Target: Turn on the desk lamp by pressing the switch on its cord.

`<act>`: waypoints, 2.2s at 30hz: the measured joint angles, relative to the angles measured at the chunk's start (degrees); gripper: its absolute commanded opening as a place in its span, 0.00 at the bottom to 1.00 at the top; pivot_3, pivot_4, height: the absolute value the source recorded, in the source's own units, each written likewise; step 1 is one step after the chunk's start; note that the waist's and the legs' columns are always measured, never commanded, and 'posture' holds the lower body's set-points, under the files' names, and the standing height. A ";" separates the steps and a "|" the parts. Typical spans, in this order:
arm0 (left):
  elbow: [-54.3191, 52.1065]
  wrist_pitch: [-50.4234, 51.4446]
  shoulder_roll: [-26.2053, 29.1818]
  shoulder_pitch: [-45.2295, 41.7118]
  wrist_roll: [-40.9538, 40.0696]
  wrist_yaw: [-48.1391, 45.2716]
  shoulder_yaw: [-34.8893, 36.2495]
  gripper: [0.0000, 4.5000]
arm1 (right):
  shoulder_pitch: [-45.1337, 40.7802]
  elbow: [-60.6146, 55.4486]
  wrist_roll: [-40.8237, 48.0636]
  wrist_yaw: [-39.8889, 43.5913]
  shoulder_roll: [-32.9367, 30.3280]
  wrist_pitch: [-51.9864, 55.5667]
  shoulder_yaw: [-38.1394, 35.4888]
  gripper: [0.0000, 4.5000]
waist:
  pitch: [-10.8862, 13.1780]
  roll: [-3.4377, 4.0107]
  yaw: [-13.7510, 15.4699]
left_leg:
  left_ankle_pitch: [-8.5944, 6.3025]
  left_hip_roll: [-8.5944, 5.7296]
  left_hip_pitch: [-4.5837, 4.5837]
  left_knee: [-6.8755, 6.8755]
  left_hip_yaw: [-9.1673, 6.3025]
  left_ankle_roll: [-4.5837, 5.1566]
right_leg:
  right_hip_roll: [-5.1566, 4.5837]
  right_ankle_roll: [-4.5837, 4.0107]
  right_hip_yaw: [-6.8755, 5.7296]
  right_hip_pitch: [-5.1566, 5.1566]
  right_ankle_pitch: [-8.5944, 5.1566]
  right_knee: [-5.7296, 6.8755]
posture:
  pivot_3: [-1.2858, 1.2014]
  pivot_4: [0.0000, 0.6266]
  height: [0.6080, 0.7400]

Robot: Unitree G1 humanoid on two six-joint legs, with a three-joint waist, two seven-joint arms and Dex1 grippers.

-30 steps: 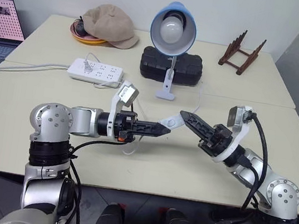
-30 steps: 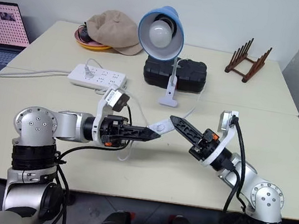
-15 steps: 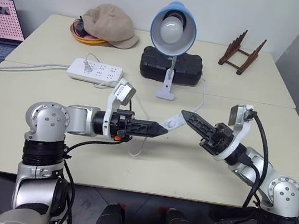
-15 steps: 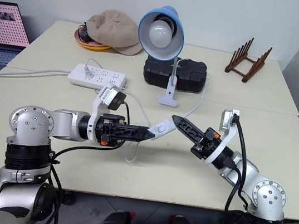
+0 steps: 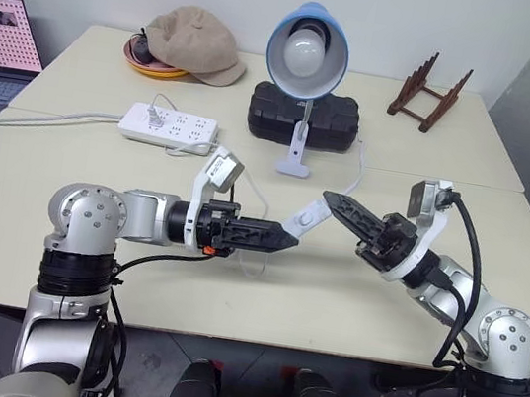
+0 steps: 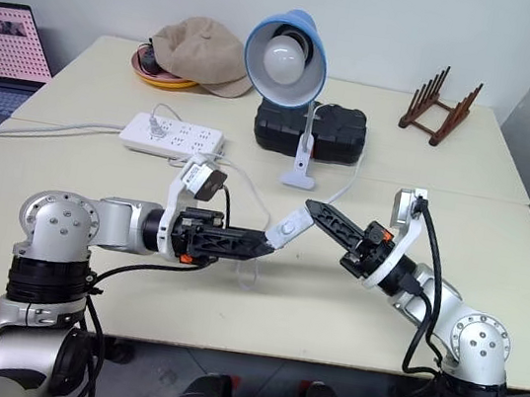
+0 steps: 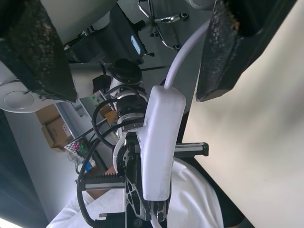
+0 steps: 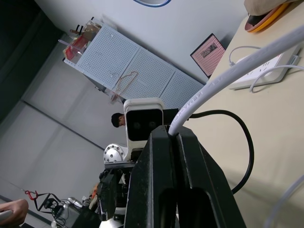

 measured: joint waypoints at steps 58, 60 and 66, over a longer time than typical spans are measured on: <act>-0.21 -2.73 -0.45 -0.54 -3.87 5.62 -0.72 0.08 | 4.96 -7.58 6.12 -5.35 2.51 -5.11 6.97 0.78 | 0.00 0.01 -0.01 | 0.00 -0.01 -0.10 -0.10 0.06 0.00 | -0.04 -0.01 0.03 -0.13 -0.01 -0.10 | 0.52 0.24 1.00; -0.21 -2.73 -0.45 -0.54 -4.07 6.04 -0.72 0.08 | 4.96 -7.58 6.09 -5.25 2.51 -5.11 6.98 0.70 | 0.00 0.01 -0.01 | 0.00 -0.01 -0.10 -0.10 0.06 0.00 | -0.04 -0.01 0.03 -0.13 -0.01 -0.10 | 0.52 0.24 1.00; -1.44 -2.76 -0.24 -0.46 -5.14 6.13 -0.71 0.08 | 5.31 -7.58 5.83 -5.20 2.27 -5.10 7.03 0.39 | 0.00 0.01 -0.01 | 0.00 -0.01 -0.10 -0.10 0.06 0.00 | -0.04 -0.01 0.03 -0.13 -0.01 -0.10 | 0.52 0.24 1.00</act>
